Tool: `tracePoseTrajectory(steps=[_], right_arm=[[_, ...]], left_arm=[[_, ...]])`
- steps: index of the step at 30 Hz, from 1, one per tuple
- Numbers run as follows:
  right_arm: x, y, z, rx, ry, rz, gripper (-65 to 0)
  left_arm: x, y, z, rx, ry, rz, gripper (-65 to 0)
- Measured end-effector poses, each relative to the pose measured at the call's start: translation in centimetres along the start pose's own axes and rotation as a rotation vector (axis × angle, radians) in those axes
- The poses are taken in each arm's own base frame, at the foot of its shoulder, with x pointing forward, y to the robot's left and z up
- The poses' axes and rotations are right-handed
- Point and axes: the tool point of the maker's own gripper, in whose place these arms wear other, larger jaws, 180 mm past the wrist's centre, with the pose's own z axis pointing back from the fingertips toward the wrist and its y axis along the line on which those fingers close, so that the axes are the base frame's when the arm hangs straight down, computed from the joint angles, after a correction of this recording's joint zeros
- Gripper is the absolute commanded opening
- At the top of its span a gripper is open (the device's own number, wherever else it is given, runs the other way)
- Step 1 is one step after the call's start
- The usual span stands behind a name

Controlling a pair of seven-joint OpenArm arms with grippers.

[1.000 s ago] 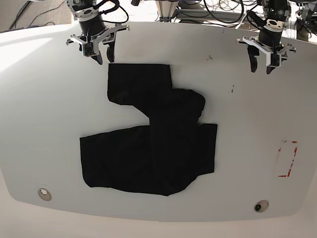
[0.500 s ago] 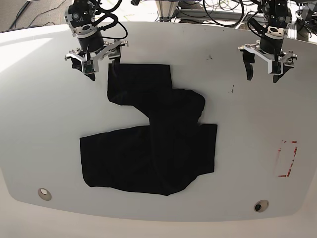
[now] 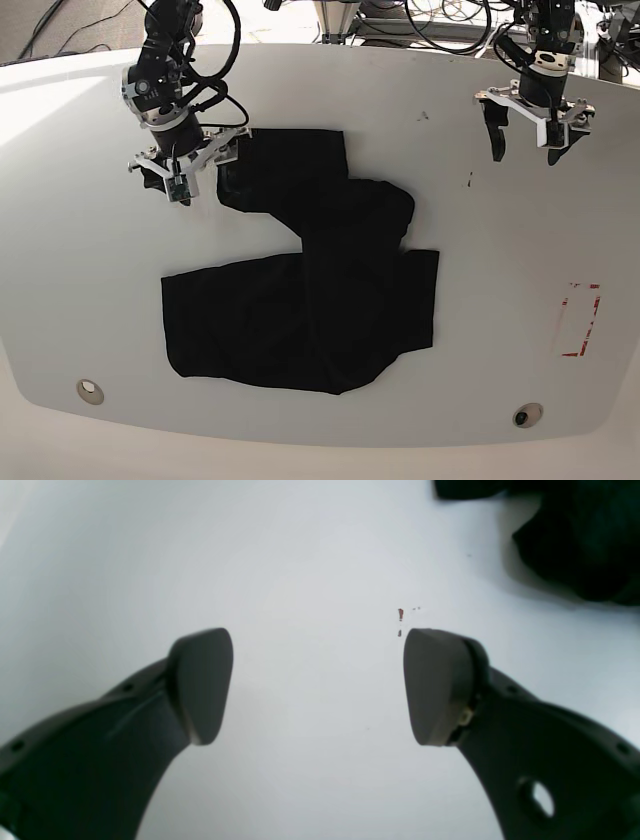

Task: Layout the t-shirt on the table in an organized manner, then fold the t-shirt properly
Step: 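Lower the right gripper onto the black t-shirt's edge and grasp it, then move the left gripper to the t-shirt's folded middle and grasp it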

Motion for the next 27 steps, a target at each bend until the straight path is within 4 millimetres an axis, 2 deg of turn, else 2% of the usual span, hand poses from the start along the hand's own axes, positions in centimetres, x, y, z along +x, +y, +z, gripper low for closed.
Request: tracePoseTrajectory(steps=[6, 13, 22, 27], right_arm=[[-1.7, -0.6, -1.9, 0.016, 0.052, -0.026, -22.7], [-3.6, 0.8, -3.8, 0.122, 0.104, -0.020, -22.7], [-4.0, 1.4, -5.1, 0.159, 0.100, -0.047, -23.9], [-4.1, 1.6, -5.4, 0.166, 0.088, -0.066, -44.7]], left_arm=[[0.1, 0.0, 0.0, 0.001, -0.002, -0.001, -14.3], [0.0, 0.1, 0.1, 0.002, 0.000, -0.002, -14.3], [0.0, 0.2, 0.1, 0.003, 0.000, -0.004, -14.3], [0.1, 0.2, 0.1, 0.003, -0.002, -0.004, -14.3]])
